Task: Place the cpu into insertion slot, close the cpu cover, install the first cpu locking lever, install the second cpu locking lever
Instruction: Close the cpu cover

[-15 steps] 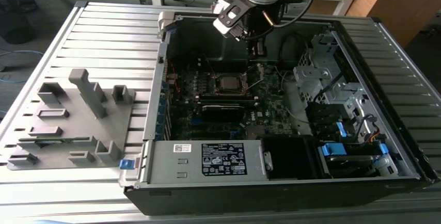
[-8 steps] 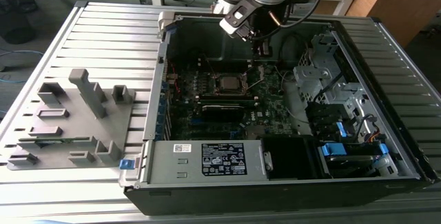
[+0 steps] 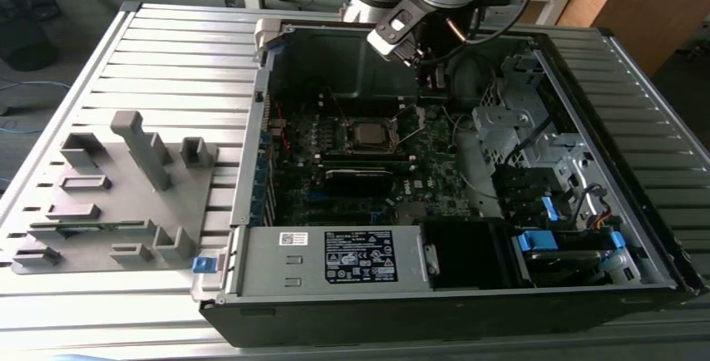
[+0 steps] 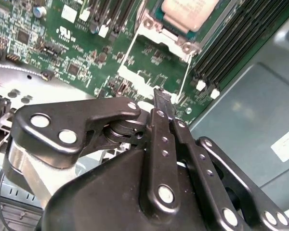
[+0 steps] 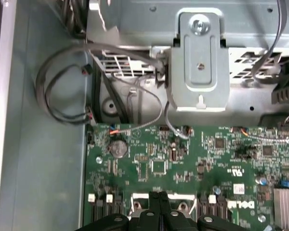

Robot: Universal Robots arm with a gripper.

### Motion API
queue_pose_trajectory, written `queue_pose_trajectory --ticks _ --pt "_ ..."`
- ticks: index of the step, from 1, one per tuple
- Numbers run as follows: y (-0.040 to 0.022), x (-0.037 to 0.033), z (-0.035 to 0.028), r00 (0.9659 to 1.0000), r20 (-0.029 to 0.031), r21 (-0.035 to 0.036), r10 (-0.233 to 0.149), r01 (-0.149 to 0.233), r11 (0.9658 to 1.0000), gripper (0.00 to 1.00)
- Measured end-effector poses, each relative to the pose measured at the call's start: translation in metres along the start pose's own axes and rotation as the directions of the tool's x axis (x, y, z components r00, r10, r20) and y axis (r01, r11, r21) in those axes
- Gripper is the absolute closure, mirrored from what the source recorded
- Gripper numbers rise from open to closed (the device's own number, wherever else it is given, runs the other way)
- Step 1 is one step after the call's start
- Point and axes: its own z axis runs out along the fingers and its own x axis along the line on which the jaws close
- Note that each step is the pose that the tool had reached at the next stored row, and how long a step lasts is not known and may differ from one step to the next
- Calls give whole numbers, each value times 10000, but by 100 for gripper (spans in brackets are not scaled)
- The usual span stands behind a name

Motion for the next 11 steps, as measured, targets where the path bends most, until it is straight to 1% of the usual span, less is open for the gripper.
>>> queue_pose_trajectory --ticks 7,9,11 --pt "146 13 13 9999 14 1 123 -123 9999 89" --pt "159 14 15 9999 13 0 148 -148 9999 89" --pt "160 14 15 9999 14 0 150 -150 9999 89"
